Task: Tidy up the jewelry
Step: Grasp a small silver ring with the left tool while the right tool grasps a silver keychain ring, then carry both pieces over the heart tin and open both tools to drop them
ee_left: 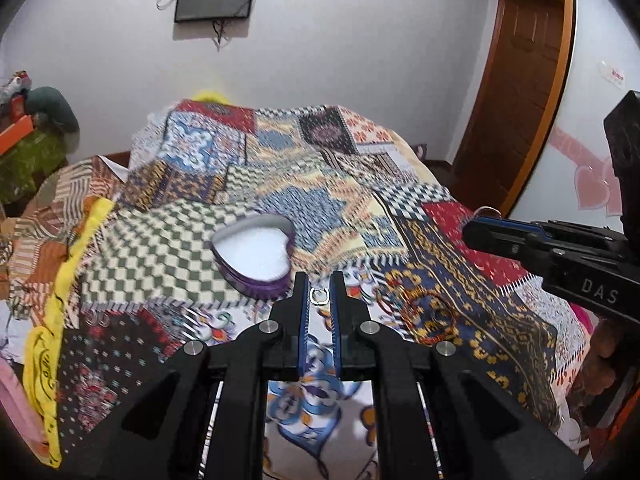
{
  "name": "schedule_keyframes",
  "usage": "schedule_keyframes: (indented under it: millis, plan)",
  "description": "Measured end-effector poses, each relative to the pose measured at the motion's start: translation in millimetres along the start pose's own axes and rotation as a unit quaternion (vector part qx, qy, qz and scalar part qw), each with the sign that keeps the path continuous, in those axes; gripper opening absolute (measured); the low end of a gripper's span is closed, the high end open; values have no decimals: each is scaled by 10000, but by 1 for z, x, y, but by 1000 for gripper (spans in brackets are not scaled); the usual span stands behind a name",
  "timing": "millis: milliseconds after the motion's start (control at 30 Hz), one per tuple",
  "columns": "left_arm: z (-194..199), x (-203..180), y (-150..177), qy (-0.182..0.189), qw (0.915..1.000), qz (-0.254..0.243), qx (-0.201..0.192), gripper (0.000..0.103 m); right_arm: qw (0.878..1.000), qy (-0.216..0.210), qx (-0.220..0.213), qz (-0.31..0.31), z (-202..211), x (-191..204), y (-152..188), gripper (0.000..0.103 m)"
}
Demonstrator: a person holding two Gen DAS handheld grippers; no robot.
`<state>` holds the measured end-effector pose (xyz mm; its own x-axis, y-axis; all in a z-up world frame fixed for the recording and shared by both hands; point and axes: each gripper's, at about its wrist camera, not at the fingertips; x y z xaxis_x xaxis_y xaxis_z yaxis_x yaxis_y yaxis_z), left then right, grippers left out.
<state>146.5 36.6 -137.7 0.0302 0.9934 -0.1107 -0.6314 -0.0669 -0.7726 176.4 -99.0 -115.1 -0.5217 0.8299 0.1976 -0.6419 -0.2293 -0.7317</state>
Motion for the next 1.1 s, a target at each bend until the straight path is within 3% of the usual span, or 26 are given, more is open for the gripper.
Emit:
schedule_keyframes:
  millis: [600, 1100]
  plan:
    - [-21, 44, -36, -485, 9986, 95, -171, 8, 9993, -85, -109, 337, -38, 31, -42, 14]
    - [-77, 73, -45, -449, 9981, 238, 338, 8, 9975, 94, 440, 540, -98, 32, -62, 14]
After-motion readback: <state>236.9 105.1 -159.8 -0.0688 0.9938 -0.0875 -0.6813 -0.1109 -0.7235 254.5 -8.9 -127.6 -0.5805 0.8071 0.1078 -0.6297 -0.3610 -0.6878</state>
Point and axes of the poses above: each gripper's, at about its wrist camera, not at the fingertips, and z roughly against the way its jaws point, x to its left, y to its underside, and after that the axes turned 4 degrees about -y, right-handed
